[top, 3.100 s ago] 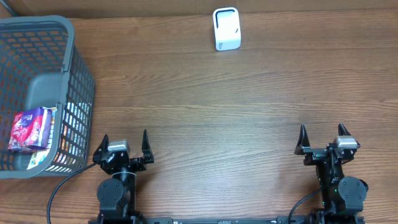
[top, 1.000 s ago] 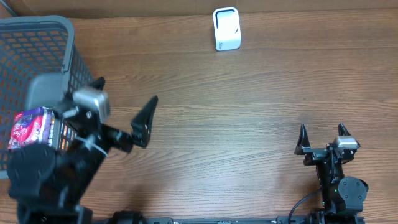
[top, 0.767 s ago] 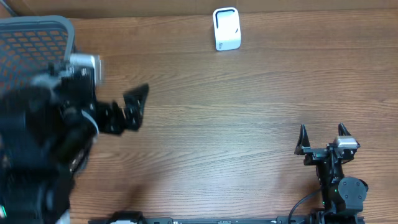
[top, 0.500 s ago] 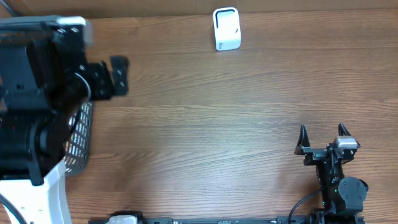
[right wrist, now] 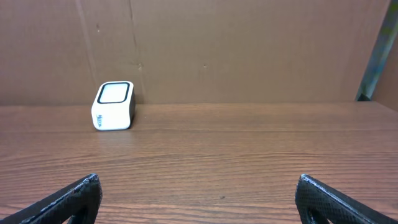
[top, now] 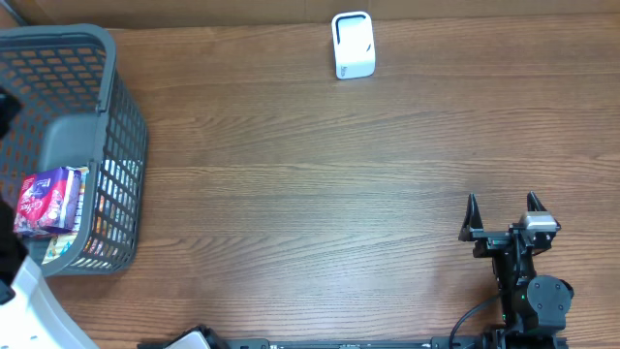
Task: Scan the item barcode
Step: 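Move the left gripper over the basket and lower it inside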
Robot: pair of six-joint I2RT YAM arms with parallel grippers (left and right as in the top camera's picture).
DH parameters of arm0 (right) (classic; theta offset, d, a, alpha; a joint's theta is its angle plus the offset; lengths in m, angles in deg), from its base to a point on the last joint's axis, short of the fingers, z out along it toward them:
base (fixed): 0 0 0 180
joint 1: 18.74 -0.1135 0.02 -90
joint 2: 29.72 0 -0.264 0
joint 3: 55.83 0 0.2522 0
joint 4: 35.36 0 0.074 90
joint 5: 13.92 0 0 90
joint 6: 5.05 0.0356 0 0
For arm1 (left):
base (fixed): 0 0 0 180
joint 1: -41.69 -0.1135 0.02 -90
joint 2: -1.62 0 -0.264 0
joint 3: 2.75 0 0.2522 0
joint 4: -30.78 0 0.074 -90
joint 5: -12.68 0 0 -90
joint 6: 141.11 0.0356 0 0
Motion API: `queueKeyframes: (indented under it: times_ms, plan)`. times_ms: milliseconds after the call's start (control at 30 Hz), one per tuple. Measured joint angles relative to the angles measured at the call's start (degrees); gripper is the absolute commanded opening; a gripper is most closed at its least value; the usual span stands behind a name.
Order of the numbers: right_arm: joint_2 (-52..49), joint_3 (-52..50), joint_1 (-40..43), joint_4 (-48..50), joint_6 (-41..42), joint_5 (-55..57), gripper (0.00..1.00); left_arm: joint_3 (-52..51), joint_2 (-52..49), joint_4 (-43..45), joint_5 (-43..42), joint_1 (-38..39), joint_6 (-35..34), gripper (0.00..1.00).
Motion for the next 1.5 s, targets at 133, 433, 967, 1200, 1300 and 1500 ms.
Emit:
queueKeyframes:
  times_ms: [133, 433, 967, 1200, 1300, 1500]
  plan:
    - [0.00, 0.00, -0.02, -0.02, 0.00, 0.00, 1.00, 0.35, -3.06, 0.17, 0.46, -4.26, -0.59, 1.00]
    - [0.00, 0.00, -0.02, -0.02, -0.04, 0.00, 1.00, 0.31, -13.55, -7.78, 0.81, -4.83, 1.18, 1.00]
    - [0.00, 0.00, -0.02, -0.04, -0.04, 0.02, 1.00, 0.28, -28.61, -11.61, -9.16, -11.87, 16.17, 1.00]
    - [0.00, 0.00, -0.02, -0.02, -0.02, 0.02, 1.00, -1.99, -30.08, -11.61, -16.11, -12.22, 22.71, 0.98]
    - [0.00, 0.00, 0.00, -0.02, -0.02, 0.02, 1.00, -4.76, -30.08, -10.78, -17.70, -12.22, 24.26, 0.97]
    - [0.00, 0.00, 0.00, -0.04, -0.02, 0.02, 1.00, -12.81, -30.10, -8.00, -17.77, -12.22, 26.49, 1.00]
